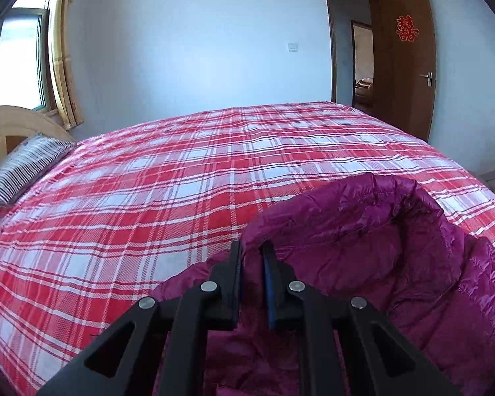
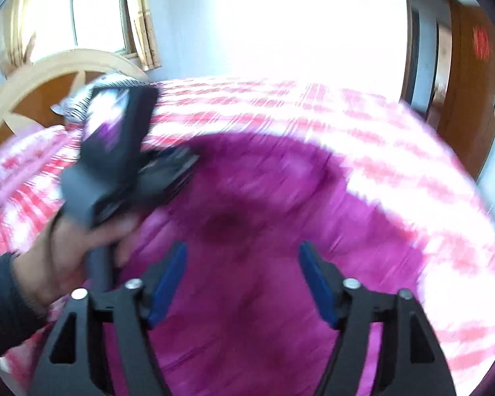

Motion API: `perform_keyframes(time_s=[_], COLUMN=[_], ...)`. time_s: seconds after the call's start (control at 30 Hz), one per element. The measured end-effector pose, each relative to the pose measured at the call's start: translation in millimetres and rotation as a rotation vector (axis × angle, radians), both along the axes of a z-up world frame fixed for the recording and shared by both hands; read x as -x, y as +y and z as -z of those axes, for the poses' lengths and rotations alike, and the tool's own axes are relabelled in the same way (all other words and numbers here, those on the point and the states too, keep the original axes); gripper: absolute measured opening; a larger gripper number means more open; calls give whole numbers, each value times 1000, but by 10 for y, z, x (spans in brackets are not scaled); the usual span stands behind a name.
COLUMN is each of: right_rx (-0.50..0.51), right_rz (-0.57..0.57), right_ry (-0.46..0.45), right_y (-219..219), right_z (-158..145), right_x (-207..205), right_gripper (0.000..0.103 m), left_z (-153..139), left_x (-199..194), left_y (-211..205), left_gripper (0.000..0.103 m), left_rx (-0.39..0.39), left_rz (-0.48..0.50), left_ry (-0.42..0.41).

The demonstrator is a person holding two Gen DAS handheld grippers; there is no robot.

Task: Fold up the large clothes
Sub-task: 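Grasp the jacket hem with the left gripper while the right gripper grasps the hem too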

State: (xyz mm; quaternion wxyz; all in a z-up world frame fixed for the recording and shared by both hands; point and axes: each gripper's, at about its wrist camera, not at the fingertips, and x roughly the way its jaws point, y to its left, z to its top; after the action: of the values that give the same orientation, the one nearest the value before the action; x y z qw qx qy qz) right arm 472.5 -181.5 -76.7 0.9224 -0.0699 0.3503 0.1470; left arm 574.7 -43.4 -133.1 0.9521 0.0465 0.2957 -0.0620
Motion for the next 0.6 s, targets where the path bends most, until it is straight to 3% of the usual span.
perform_keyframes(time_s=[0.13, 0.23, 0.4, 0.5, 0.57, 0.6], right_rx=[65, 63, 75, 84, 112, 120], right_rz=[13, 20, -59, -92, -98, -97], right_ry=[8, 70, 114, 120, 110, 100], right_y=[-167, -290, -284, -197, -201, -217], right_z=[84, 210, 414, 473, 485, 481], right_x=[-745, -1248, -1568, -1564, -1510, -1465], right_gripper=[76, 76, 70, 54, 28, 24], left_z=[39, 79, 105, 115, 138, 148], left_x=[-66, -82, -98, -103, -112, -114], left_y=[84, 104, 127, 151, 170, 184], left_gripper=[12, 12, 12, 12, 12, 12], left_rx=[54, 66, 67, 68, 78, 81], left_rz=[9, 16, 27, 24, 14, 8], left_ry=[33, 50, 64, 69, 78, 80])
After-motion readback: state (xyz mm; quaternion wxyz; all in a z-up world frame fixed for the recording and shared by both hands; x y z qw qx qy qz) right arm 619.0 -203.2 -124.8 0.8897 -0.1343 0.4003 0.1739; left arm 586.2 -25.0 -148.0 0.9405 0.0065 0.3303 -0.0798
